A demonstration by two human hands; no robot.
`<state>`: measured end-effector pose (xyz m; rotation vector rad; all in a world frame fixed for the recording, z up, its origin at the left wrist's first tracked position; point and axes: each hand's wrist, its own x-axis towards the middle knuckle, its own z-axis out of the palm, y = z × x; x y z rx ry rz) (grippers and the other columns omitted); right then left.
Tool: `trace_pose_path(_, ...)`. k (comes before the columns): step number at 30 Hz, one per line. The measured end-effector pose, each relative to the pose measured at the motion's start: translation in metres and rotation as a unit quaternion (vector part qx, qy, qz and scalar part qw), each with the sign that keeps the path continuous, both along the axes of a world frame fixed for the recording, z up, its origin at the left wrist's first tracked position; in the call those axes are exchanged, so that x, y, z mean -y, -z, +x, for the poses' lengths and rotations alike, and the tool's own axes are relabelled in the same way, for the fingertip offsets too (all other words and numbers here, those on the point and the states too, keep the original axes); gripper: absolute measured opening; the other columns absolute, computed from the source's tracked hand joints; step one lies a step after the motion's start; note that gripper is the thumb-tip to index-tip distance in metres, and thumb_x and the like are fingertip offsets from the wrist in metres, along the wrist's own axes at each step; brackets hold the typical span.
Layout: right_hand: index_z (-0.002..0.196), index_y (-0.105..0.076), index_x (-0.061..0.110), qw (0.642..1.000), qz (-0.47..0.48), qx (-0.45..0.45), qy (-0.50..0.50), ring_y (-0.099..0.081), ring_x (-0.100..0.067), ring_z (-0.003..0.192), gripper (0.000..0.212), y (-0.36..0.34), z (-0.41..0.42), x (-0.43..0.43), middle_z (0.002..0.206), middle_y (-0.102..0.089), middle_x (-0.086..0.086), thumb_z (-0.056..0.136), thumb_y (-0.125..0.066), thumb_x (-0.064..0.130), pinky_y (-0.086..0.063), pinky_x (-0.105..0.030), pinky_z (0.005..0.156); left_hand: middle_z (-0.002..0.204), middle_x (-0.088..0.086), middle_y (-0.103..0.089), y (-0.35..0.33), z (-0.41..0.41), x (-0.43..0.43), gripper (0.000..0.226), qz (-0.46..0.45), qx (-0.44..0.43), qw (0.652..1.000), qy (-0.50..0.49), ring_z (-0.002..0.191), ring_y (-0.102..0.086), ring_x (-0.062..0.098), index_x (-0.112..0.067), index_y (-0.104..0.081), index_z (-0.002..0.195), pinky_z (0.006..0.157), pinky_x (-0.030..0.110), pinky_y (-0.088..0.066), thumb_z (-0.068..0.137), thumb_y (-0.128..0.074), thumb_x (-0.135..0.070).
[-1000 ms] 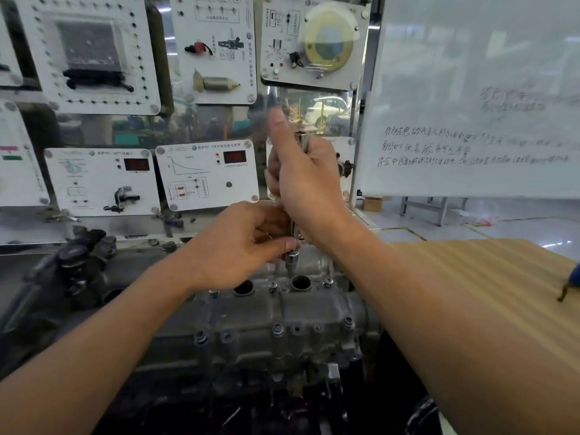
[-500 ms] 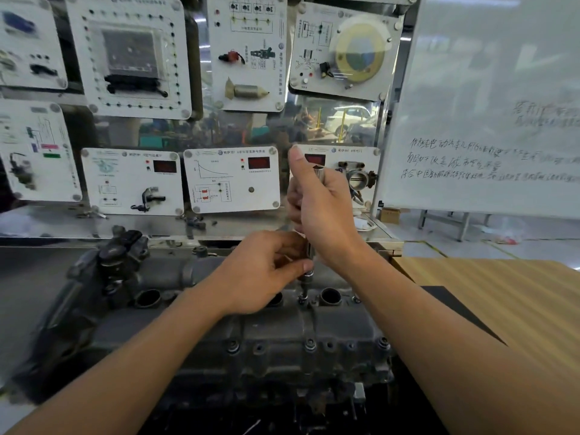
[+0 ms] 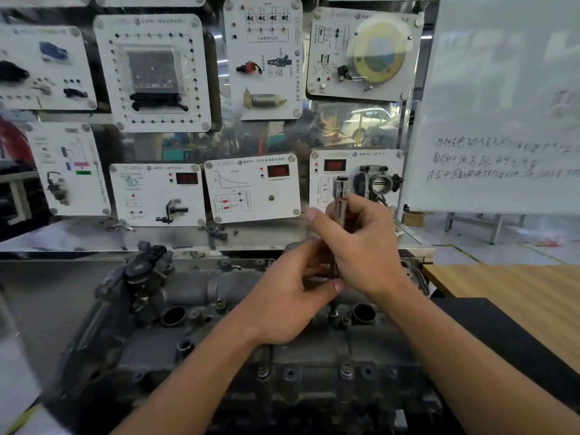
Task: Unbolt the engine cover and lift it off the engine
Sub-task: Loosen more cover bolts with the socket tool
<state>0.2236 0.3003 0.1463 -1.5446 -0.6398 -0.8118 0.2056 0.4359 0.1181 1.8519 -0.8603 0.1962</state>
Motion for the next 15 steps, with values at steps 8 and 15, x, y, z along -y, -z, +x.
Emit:
trace_pose_path(8, 0.069, -0.06, 0.011, 0.998, -0.053, -0.005, 0.038, -0.057, -0.022, 0.063, 0.024, 0.014, 0.0, 0.0, 0.063, -0.06, 0.0, 0.08, -0.075, 0.027, -0.049, -0.032, 0.063, 0.079, 0.002, -0.071, 0.001, 0.001, -0.001, 0.034, -0.065, 0.069, 0.99, -0.104, 0.071, -0.068, 0.021, -0.025, -0.066, 0.098, 0.065, 0.04, -0.059, 0.072, -0.081, -0.009)
trace_pose_path(15, 0.071, -0.061, 0.004, 0.998, -0.037, -0.011, 0.057, -0.055, -0.023, 0.064, 0.023, 0.017, 0.0, 0.001, 0.062, -0.057, 0.0, 0.082, -0.07, 0.023, -0.047, -0.031, 0.063, 0.105, -0.003, -0.077, 0.003, -0.003, 0.0, 0.028, -0.041, 0.024, 0.999, -0.007, 0.102, -0.071, 0.008, -0.011, -0.068, 0.115, 0.089, 0.021, -0.054, 0.09, -0.066, 0.003)
